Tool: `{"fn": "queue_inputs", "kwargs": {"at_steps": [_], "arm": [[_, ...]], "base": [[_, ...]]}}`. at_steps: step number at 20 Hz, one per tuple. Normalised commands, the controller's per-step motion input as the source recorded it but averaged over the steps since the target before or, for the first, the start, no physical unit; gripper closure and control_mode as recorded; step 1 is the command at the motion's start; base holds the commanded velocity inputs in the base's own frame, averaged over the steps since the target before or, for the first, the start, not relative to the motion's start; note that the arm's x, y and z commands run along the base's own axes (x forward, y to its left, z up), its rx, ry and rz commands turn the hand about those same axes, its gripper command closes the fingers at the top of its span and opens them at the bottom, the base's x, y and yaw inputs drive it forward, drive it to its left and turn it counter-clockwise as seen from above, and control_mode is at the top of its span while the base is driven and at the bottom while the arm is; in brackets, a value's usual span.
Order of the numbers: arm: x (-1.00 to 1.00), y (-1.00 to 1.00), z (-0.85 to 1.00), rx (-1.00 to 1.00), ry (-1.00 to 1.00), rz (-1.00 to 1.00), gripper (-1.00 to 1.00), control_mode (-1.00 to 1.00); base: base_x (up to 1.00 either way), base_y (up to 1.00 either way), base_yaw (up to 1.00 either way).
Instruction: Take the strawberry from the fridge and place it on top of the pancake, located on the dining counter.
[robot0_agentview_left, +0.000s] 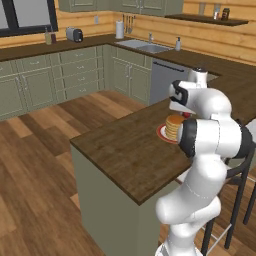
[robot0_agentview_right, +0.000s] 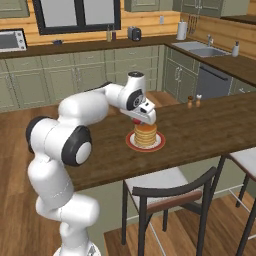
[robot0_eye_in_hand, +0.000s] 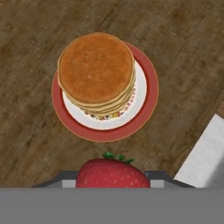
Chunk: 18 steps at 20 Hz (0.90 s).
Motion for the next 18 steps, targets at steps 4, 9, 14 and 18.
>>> {"fn": "queue_inputs", "kwargs": {"at_steps": [4,9,14,18], "arm": [[0.19,-0.09,-0.06,0.02,0.00,0.00,1.00,-1.00],[0.33,-0.02,-0.14,0.00,0.01,0.00,1.00,-1.00],[0.35,-0.04,-0.18,0.00,0.01,0.00,1.00,-1.00],[0.37,-0.01,-0.22,0.00,0.00,0.00,1.00,-1.00]], "base": [[0.00,0.00,0.00],[0.00,0.00,0.00],[0.00,0.00,0.00],[0.00,0.00,0.00]]}}
